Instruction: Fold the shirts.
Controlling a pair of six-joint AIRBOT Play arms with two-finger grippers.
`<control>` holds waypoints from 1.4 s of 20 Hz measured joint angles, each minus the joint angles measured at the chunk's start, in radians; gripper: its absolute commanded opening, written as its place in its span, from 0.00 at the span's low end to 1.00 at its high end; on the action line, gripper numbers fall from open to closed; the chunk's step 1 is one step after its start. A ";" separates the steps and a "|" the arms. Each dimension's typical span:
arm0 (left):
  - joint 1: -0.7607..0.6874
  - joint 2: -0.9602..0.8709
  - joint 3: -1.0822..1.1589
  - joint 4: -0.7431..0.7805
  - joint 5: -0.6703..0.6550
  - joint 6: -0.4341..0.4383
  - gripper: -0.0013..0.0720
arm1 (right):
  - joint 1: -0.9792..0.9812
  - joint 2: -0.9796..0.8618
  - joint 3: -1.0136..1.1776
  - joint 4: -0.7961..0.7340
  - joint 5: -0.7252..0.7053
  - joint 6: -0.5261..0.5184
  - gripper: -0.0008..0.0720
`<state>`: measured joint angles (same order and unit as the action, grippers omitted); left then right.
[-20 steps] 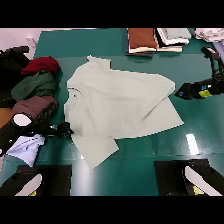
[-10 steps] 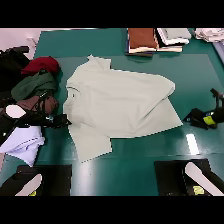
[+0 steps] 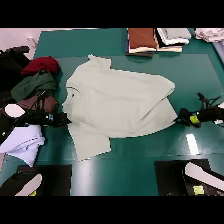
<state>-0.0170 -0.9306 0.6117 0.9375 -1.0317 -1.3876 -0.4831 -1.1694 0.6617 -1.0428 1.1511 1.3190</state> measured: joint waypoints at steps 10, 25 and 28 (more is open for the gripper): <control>0.000 0.131 0.595 0.092 -0.037 -0.016 0.05 | 0.175 0.305 0.473 -0.005 -0.027 -0.004 0.03; 0.000 0.206 1.384 0.268 -0.106 -0.173 0.05 | 0.184 0.352 1.306 -0.173 0.186 0.030 0.03; 0.000 0.119 1.313 0.271 -0.219 -0.185 0.05 | 0.185 0.271 1.341 -0.176 0.250 0.036 0.03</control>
<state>-0.0170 -0.8116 1.9247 1.2083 -1.2510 -1.5723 -0.2985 -0.8986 2.0029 -1.2190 1.4014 1.3548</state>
